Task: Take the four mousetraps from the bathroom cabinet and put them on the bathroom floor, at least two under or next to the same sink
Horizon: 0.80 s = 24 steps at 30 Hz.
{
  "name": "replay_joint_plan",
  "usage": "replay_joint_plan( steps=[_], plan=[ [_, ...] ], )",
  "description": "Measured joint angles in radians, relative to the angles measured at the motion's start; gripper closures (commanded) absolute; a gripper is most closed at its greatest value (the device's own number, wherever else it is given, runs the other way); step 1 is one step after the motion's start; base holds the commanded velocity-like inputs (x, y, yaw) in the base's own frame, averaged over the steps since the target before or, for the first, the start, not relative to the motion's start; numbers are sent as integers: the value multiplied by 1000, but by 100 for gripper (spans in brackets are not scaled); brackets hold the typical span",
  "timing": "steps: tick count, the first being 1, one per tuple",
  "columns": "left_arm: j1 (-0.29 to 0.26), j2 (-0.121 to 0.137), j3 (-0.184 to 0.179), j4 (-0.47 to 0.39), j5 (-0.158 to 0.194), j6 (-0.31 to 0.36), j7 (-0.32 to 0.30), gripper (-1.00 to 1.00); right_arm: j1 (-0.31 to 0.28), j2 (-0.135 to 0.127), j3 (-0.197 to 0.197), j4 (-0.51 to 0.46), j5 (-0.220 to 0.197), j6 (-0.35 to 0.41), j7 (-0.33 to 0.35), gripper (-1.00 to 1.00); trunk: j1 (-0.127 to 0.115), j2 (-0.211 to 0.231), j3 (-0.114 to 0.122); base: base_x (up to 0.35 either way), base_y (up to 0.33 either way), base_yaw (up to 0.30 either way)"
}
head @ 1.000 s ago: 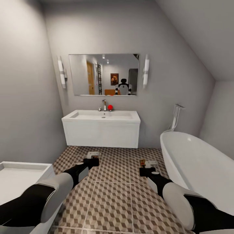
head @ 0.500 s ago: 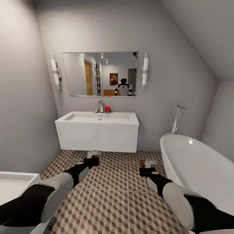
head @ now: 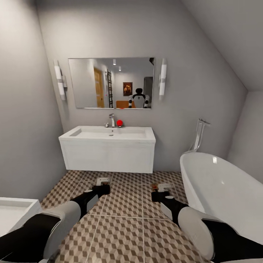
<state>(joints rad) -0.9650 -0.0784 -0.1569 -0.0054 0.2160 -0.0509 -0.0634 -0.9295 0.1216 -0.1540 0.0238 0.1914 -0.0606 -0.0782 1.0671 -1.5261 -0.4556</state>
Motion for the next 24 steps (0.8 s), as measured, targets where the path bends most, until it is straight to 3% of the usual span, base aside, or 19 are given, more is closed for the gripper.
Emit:
replay_joint_plan(
  steps=[6,15,24],
  plan=[
    [35,5,-2,-2,-8,0,0,100,14,29,0,4,1,-1,0,100,0,0,0,1,0,0],
    [40,5,-4,-1,-12,0,-2,100,21,33,0,4,2,-1,0,100,0,0,0,5,0,0],
    [40,8,-4,-1,-8,0,1,100,22,32,0,4,2,-1,0,100,-1,0,0,233,0,0]
  ],
)
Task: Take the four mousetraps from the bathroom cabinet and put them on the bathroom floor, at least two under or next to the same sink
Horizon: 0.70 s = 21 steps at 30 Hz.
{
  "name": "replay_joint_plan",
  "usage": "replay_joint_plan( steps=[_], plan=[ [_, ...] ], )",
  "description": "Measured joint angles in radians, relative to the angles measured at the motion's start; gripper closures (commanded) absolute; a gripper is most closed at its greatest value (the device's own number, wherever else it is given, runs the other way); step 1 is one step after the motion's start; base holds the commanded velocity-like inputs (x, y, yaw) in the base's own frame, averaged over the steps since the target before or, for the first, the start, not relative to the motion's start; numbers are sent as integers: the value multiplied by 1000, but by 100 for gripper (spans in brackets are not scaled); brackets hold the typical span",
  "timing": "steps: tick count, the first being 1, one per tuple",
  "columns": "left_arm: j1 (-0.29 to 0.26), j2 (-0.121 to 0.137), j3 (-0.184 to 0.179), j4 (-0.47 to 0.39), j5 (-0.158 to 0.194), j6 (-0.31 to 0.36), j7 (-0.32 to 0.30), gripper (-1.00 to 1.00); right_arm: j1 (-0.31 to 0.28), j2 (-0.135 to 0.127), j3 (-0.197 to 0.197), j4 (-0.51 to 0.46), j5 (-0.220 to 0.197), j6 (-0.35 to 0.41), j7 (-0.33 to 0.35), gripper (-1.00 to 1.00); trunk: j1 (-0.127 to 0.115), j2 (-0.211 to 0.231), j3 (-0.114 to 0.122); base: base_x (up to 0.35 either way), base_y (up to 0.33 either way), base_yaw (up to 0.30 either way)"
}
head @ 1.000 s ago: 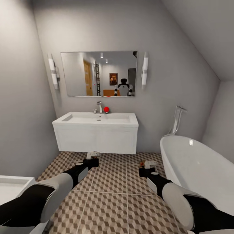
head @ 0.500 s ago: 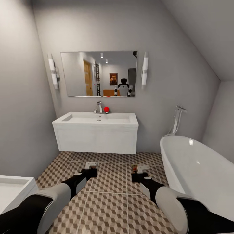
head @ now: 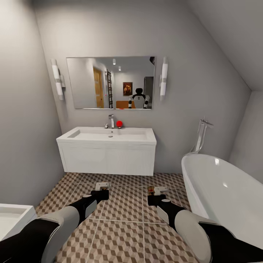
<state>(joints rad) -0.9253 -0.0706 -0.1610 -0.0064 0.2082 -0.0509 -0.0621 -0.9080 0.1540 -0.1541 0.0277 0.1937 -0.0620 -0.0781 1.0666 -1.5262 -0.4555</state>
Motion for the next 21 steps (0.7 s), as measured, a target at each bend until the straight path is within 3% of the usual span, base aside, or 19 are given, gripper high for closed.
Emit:
replay_joint_plan(
  steps=[6,15,21],
  plan=[
    [0,4,0,0,1,0,0,100,0,0,0,0,0,1,0,100,0,0,0,83,0,0],
    [0,36,0,0,4,0,0,100,0,0,0,0,-1,5,6,100,1,0,0,11,0,0],
    [0,42,0,0,3,0,-1,100,0,-2,0,0,0,9,3,100,1,0,0,0,0,0]
  ],
)
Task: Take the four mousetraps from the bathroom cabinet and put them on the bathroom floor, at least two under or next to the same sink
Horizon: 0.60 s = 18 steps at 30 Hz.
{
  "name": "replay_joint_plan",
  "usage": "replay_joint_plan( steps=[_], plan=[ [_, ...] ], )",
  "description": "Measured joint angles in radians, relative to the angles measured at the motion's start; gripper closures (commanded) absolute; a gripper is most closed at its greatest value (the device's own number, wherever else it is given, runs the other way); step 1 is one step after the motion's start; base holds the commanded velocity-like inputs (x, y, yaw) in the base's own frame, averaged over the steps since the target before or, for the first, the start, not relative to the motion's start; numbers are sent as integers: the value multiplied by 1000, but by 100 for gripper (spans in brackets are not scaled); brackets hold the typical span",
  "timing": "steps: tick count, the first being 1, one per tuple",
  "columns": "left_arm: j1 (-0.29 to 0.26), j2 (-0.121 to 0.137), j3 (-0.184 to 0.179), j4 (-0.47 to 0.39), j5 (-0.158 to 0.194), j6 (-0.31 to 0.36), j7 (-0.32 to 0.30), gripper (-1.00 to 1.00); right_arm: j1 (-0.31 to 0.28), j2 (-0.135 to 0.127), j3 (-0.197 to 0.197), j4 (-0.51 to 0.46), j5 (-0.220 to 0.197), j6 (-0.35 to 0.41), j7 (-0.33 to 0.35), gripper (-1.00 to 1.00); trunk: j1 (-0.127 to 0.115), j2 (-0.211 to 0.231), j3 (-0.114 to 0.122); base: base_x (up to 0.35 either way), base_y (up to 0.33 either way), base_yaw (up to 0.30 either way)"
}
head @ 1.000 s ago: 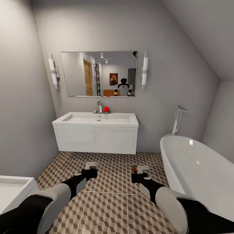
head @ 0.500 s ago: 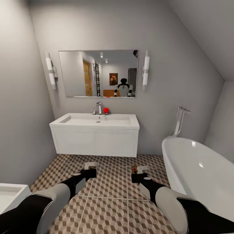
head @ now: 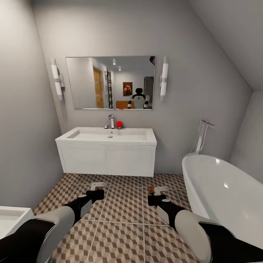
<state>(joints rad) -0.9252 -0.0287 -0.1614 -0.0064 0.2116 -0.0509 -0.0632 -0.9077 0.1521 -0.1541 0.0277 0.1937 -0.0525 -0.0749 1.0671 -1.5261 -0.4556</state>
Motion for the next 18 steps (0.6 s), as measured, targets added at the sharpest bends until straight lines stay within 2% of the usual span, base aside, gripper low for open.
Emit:
replay_joint_plan(
  steps=[9,18],
  plan=[
    [0,0,0,0,0,0,0,100,0,0,1,0,0,-1,-2,100,0,0,0,14,0,0],
    [0,0,0,1,1,12,1,100,0,-1,2,0,0,-3,-2,100,-1,0,0,265,0,0]
  ],
)
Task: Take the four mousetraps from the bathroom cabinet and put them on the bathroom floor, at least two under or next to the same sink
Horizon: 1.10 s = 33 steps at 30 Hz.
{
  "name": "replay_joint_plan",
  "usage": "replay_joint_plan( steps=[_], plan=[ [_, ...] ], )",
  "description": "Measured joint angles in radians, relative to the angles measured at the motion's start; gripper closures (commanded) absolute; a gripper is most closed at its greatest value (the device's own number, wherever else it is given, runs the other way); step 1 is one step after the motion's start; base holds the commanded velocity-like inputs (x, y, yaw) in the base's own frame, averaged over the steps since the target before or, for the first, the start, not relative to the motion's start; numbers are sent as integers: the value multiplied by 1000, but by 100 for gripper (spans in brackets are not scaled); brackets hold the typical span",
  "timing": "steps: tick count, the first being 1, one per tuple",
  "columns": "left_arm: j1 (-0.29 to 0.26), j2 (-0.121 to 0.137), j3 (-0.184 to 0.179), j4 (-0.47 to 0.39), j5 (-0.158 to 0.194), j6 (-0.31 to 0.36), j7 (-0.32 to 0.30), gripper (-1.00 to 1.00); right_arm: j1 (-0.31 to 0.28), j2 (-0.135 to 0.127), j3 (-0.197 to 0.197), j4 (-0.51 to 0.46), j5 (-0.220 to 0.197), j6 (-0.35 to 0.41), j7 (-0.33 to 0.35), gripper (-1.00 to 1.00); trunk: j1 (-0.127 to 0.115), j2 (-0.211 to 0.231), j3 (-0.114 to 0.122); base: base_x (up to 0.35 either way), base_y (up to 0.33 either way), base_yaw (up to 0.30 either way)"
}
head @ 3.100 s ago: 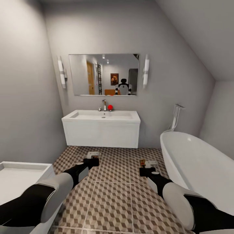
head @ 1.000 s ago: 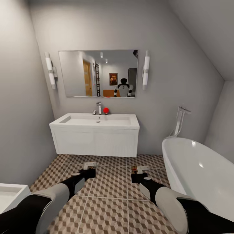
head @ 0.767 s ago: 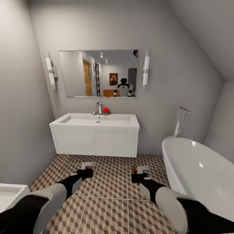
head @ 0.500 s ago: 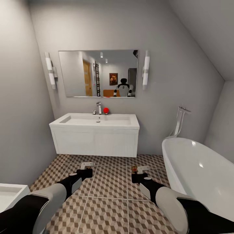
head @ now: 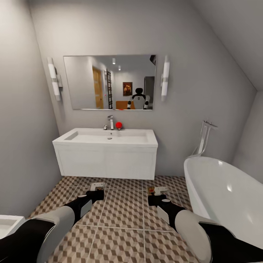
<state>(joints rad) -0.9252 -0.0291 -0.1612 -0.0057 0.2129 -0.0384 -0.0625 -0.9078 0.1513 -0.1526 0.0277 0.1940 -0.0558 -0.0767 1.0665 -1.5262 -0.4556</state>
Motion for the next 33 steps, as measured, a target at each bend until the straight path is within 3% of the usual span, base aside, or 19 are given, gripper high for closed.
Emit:
replay_joint_plan(
  steps=[11,33],
  plan=[
    [0,0,-1,1,-1,1,-1,100,1,1,0,0,0,-3,-1,100,0,0,0,245,0,0],
    [0,-1,-1,1,-3,1,-5,100,1,-1,0,0,-2,-4,0,100,1,0,0,12,0,0]
  ],
)
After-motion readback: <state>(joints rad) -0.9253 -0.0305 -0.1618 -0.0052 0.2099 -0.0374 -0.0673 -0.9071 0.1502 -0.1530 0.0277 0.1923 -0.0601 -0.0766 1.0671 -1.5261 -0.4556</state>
